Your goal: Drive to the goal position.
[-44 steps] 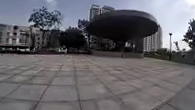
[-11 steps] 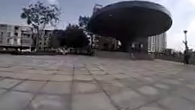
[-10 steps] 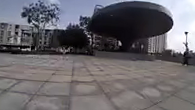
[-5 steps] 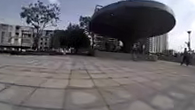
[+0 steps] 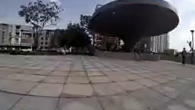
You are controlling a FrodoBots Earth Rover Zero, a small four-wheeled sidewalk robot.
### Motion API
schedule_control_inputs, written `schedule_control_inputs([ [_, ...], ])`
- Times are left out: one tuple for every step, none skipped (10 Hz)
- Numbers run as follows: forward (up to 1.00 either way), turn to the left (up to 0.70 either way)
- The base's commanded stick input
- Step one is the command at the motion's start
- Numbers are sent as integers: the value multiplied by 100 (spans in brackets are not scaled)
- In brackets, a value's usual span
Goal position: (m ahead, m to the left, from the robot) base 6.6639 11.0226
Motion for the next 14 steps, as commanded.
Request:
schedule_control_inputs([
  [70, 0],
  [70, 0],
  [70, 0],
  [70, 0],
  [70, 0],
  [70, 6],
  [70, 27],
  [70, 32],
  [70, 14],
  [70, 0],
  [70, 0],
  [70, 0],
  [70, 0],
  [70, 0],
])
